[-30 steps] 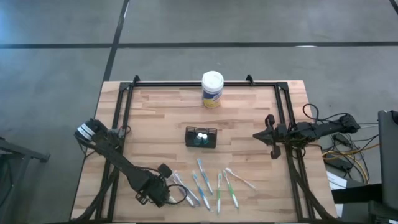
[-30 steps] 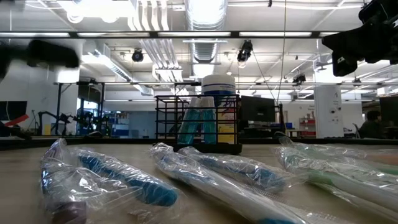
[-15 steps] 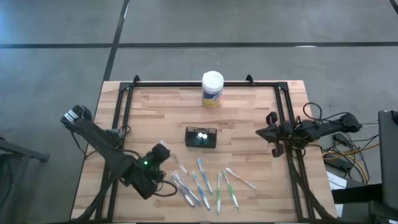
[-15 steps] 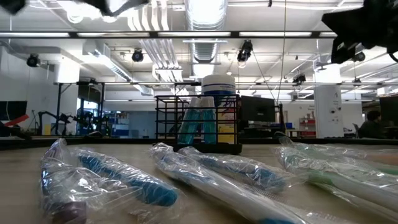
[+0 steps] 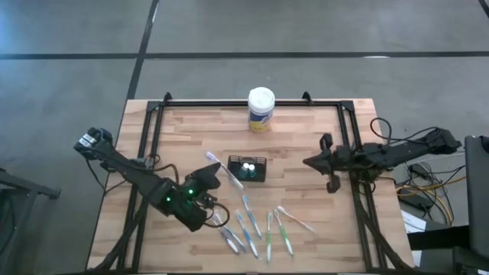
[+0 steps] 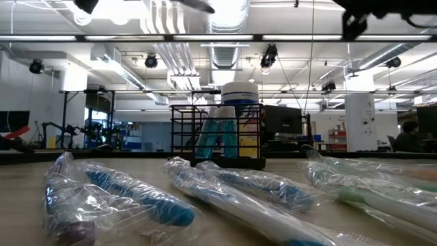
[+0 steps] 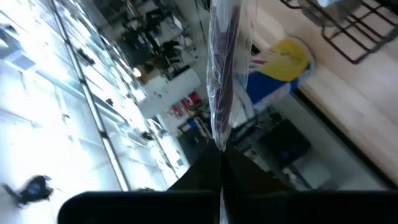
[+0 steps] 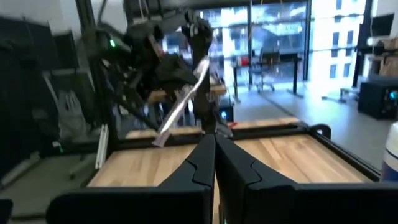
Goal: Pick & Place toothbrushing station
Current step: Put the left purple toothbrush into the wire organizer
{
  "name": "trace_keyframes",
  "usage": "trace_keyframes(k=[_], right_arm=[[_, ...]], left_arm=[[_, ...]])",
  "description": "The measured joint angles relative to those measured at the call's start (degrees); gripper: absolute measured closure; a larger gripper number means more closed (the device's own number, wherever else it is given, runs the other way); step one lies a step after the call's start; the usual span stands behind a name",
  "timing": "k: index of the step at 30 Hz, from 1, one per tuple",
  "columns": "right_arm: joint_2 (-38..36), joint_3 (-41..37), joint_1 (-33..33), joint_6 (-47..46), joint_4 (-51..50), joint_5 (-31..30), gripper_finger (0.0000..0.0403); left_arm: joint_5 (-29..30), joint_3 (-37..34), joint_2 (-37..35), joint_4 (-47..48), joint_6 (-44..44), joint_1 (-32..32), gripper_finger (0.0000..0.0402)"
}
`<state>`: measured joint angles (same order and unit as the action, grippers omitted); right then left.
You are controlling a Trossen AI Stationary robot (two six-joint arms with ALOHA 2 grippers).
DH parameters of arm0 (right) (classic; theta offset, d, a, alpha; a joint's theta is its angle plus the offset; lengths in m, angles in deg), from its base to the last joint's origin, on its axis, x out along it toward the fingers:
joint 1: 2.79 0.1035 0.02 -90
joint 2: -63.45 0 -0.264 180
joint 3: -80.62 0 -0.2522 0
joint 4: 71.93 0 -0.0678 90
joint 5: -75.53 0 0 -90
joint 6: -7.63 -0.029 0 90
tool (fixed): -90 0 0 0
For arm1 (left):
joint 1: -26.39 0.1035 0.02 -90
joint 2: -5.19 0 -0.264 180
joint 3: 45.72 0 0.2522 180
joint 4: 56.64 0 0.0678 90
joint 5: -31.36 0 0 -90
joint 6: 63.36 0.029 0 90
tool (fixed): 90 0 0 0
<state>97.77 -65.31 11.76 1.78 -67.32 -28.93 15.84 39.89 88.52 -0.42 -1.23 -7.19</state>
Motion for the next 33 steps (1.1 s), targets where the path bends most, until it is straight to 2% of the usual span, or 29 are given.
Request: trace_keyframes(k=[5,9,14,19,25,33], right_arm=[[13.27,12.97,-0.68,-0.25,-5.44,3.18,0.0366],[21.88,24.51,-2.69,-1.75,-13.36,6.43,0.0309],[32.11,37.73,-7.35,-6.03,-24.06,16.28,0.0232],[40.65,47.02,-12.13,-6.49,-33.27,21.77,0.018],[47.96,52.46,-16.29,-9.98,-31.53,33.41,0.015],[56.01,58.63,-17.07,-10.51,-32.0,39.25,0.015]], left_arm=[[-3.18,0.98,0.0,-9.85,10.45,1.04,0.0401],[-4.78,1.44,0.0,-14.63,13.69,2.25,0.0401],[-7.19,1.03,0.18,-20.53,18.65,3.28,0.0401],[-7.97,0.98,0.61,-23.49,20.91,3.49,0.0401],[-8.05,0.98,0.61,-24.09,21.78,4.12,0.0401],[-8.22,0.98,0.61,-24.49,21.77,5.91,0.0401]])
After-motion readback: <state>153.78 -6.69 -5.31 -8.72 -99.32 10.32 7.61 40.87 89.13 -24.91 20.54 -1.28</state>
